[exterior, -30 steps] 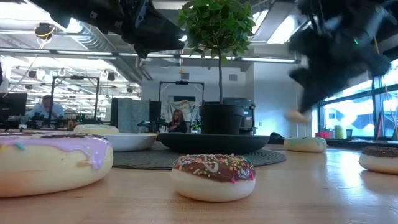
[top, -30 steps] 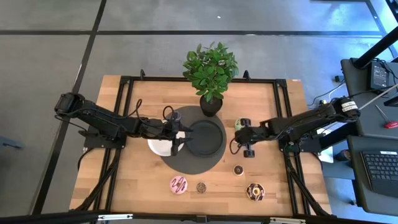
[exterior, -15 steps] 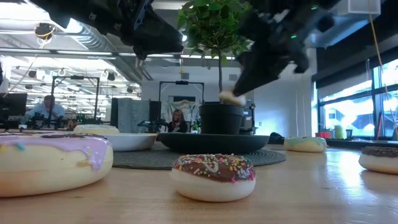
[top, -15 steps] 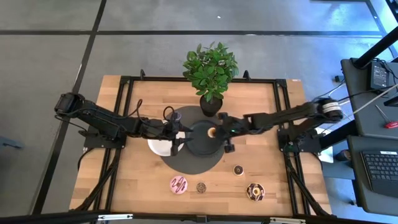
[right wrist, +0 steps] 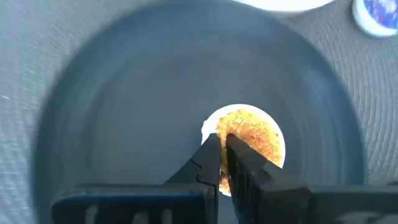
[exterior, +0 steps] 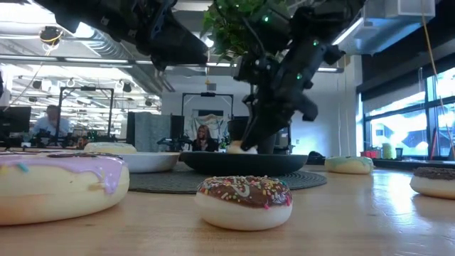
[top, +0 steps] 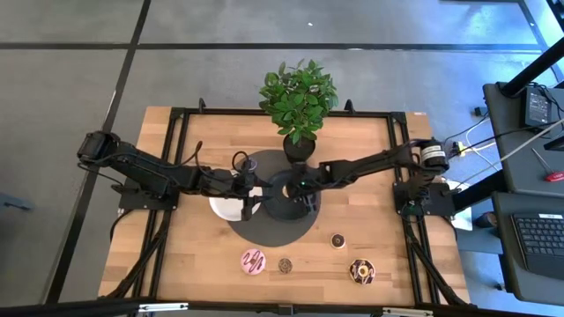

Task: Pick & Place donuts
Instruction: Put the small orange donut on the black plate

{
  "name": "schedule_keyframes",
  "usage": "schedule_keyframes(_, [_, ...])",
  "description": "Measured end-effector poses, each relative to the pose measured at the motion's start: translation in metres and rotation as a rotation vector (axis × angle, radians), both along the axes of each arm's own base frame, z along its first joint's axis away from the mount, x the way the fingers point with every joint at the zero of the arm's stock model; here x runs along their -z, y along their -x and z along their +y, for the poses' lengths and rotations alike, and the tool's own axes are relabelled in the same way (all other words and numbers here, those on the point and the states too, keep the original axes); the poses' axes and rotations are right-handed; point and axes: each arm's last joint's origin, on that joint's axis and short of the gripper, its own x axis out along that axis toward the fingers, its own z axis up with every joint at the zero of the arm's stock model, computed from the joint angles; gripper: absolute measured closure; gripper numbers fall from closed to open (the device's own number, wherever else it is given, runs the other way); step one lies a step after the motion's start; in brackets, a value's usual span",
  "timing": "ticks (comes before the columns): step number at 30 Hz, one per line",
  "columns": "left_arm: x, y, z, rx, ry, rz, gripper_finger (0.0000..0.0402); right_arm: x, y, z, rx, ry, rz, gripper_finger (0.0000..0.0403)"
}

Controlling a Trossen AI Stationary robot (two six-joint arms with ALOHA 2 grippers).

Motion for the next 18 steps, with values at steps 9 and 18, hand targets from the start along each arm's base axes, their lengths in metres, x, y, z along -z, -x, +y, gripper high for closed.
schedule_keyframes(9, [0.0002,0.0001,-0.0001,0.000,0.000,0.002,0.0233,0.0054,-0.0001,-0.0039,0.012,0.002,0.021,0.0377])
schedule_keyframes(18, [0.0002,0.0001,0.0000,0.000,0.000,0.002,0.0233,0.0054,0.0001,-0.0069,0.065,0.075,0.023,0.0377])
